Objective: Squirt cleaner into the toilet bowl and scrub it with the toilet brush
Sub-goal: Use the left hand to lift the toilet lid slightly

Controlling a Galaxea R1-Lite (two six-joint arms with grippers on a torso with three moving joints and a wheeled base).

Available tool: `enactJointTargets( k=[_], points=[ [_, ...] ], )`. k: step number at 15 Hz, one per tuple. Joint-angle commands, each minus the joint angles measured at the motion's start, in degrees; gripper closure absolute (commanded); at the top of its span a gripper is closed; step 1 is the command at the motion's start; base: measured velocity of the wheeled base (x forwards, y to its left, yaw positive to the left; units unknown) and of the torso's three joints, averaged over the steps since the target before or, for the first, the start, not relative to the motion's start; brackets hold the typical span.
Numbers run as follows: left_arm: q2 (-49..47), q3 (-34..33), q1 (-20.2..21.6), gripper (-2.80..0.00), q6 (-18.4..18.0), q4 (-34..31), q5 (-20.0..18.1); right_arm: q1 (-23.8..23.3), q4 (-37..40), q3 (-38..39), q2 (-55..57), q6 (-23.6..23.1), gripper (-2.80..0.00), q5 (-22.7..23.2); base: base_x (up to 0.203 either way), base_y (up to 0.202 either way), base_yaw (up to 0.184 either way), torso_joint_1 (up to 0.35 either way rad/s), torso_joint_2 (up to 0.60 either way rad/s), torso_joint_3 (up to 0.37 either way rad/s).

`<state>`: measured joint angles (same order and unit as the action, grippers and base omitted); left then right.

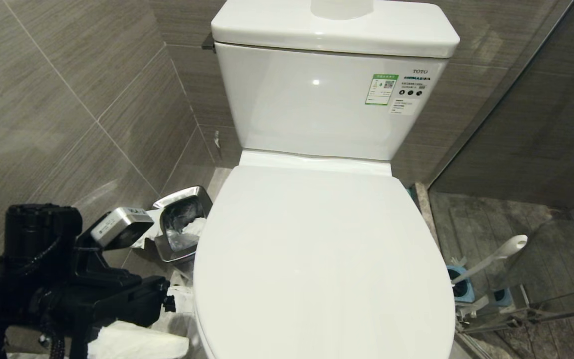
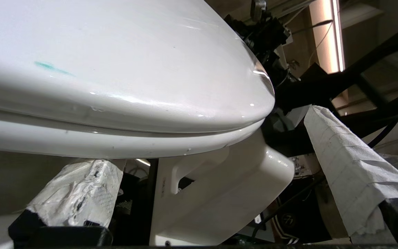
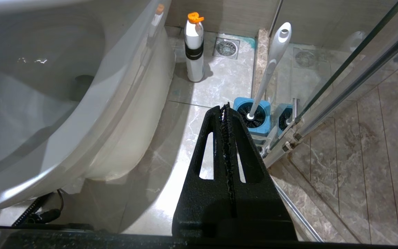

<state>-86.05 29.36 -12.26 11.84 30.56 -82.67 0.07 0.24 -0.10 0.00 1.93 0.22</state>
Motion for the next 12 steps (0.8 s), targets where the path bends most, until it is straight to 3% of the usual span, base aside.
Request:
enactJointTargets(
  k=[1,8,12],
  points=[
    [0.88,2.26,0.59,-2.80,3.06,0.46,0.05,0.01,0.02,0.01,0.01,0.01,0.00,0.04,0.000,0.000,0.000,0.000,0.00,0.000],
    [0.97,4.79,0.57,-2.80,4.35,0.46,0.05,0.01,0.02,0.01,0.00,0.01,0.00,0.04,0.000,0.000,0.000,0.000,0.00,0.000],
    [1.47,9.47,0.82,-2.80,5.72,0.46,0.05,0.01,0.02,0.01,0.00,0.01,0.00,0.04,0.000,0.000,0.000,0.000,0.00,0.000]
  ],
)
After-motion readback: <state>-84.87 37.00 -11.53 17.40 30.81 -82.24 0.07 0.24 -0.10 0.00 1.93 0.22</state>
